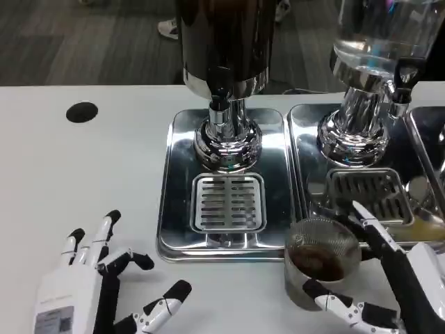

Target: Grasp the cup under the faucet to collect the drink, then remove the cup.

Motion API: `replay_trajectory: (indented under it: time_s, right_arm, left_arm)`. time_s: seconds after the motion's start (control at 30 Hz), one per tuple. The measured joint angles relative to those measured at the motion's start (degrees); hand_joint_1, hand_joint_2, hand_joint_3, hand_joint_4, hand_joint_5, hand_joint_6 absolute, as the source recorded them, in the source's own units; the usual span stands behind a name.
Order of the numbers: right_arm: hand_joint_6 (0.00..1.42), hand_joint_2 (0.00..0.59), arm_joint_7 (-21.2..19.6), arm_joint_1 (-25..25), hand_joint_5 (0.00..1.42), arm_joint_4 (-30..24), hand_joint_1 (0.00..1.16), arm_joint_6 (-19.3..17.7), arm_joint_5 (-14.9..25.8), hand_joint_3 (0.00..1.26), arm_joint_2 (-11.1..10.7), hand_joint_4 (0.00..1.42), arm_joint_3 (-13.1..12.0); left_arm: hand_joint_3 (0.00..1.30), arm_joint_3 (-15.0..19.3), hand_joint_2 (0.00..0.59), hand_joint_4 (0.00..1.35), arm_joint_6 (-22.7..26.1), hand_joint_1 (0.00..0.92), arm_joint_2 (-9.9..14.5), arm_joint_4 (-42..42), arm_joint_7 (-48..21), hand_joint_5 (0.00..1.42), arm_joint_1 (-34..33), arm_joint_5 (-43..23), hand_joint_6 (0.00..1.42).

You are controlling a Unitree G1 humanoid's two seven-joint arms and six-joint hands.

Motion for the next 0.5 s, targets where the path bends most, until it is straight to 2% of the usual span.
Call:
replay_trajectory:
  time_s: [0.07,0.17,0.23,0.4,0.5]
  right_arm:
    - [0.33,0.173,0.17,-0.03,0.13,0.0,0.68,-0.13,0.21,0.0,0.0,0.01,-0.01]
    - [0.27,0.175,0.33,0.25,0.04,-1.04,0.67,-0.16,1.12,0.0,0.02,0.0,-0.65]
    - [0.18,0.179,0.3,0.64,0.0,-3.11,0.6,-0.31,1.25,0.0,0.04,0.0,-1.42]
    - [0.05,0.193,-0.54,1.59,0.0,-5.46,0.36,-0.31,1.34,0.01,0.98,0.0,-3.83]
    - [0.0,0.222,-1.47,1.71,0.0,-7.43,0.36,-0.28,1.45,0.06,2.14,0.0,-5.54]
  left_arm:
    - [0.62,0.0,0.131,0.0,0.01,0.0,0.0,-0.05,-0.15,0.18,-0.1,0.01,0.07]
    - [0.62,0.0,0.13,0.0,0.18,0.0,-0.01,-0.28,-0.3,0.18,-0.3,0.09,0.07]
    - [0.62,0.0,0.13,0.0,0.29,0.0,-0.02,-0.3,-0.67,0.18,-0.41,0.09,0.07]
    - [0.46,0.31,0.129,0.0,0.28,0.0,-0.02,-0.35,-0.72,0.18,-0.51,-0.35,0.07]
    - [0.4,0.45,0.129,0.0,0.25,0.0,-0.01,-0.42,-0.71,0.17,-0.52,-1.28,0.07]
